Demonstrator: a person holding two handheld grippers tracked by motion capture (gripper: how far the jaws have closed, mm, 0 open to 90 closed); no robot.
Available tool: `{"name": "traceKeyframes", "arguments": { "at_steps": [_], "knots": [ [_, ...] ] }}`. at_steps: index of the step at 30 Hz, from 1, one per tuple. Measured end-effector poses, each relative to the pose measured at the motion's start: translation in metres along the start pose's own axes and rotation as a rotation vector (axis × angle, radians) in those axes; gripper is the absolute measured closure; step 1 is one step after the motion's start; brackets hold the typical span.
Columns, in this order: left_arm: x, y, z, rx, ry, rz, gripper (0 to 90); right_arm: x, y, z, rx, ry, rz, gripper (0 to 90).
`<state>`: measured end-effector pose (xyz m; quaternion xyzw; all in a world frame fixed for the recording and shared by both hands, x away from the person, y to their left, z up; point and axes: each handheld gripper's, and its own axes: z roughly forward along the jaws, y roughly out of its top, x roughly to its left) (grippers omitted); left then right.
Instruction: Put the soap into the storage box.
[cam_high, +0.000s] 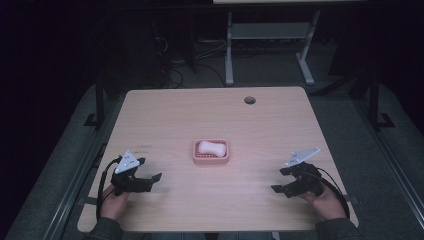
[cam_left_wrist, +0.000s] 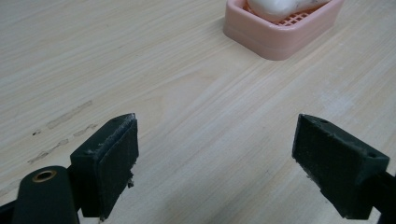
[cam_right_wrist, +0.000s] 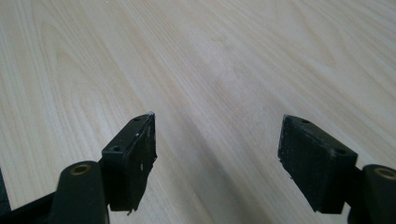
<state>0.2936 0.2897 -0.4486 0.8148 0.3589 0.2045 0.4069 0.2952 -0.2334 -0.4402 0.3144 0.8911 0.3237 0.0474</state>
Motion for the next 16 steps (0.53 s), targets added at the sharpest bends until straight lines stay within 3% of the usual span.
{"name": "traceKeyframes", "arguments": {
  "at_steps": [11,16],
  "knots": [
    [-0.003,0.001,0.001,0.002,-0.006,0.019,13.9,0.013,-0.021,-0.008,-0.034,-0.016,0.008,26.6],
    [-0.003,0.001,0.001,0.007,-0.005,0.021,13.9,0.021,-0.03,-0.01,-0.063,-0.029,0.016,20.8]
  ]
}}
